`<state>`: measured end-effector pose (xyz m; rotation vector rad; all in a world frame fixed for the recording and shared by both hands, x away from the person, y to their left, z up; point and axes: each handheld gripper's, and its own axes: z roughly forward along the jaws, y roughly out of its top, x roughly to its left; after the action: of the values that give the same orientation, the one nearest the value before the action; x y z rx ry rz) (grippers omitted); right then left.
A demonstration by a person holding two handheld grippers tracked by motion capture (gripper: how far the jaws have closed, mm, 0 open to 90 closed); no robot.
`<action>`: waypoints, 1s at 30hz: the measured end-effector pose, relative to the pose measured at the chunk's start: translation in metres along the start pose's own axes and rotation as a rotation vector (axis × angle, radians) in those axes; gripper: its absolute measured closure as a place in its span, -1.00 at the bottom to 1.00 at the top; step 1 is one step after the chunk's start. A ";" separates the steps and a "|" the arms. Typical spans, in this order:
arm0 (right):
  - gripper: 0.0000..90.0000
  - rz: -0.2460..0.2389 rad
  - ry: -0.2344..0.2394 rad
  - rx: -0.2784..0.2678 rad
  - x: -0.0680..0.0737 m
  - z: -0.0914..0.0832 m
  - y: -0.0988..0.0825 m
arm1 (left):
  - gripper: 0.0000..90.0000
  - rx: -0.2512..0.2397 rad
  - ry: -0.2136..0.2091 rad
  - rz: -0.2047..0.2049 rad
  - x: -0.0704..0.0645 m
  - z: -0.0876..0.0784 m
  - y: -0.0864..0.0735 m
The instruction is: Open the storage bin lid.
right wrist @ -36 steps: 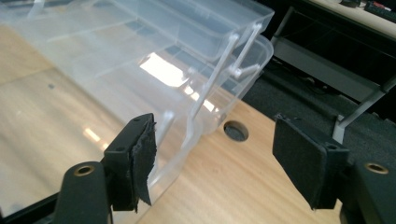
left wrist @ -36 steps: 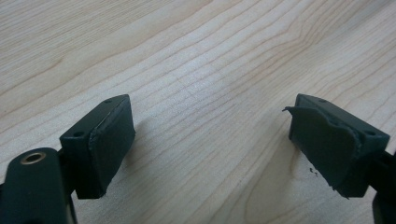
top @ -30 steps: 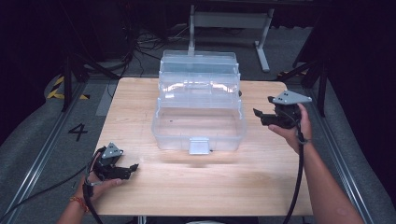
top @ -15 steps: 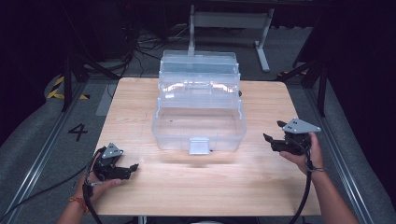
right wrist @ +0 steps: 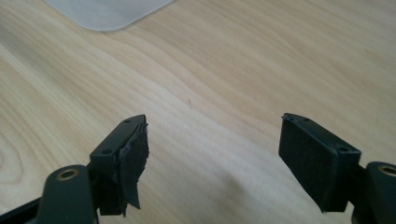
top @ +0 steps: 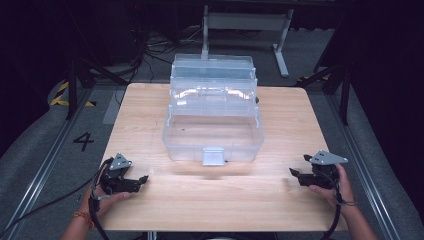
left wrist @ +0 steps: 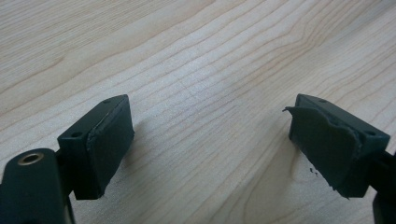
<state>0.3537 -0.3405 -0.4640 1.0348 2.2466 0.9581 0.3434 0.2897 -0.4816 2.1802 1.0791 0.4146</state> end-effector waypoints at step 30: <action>-0.59 0.136 0.059 0.039 0.000 0.002 -0.029 | -0.70 0.005 0.001 -0.006 0.000 0.001 0.002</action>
<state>0.3420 -0.3535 -0.4867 1.2040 2.2751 1.0165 0.3447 0.2883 -0.4813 2.1806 1.0882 0.4115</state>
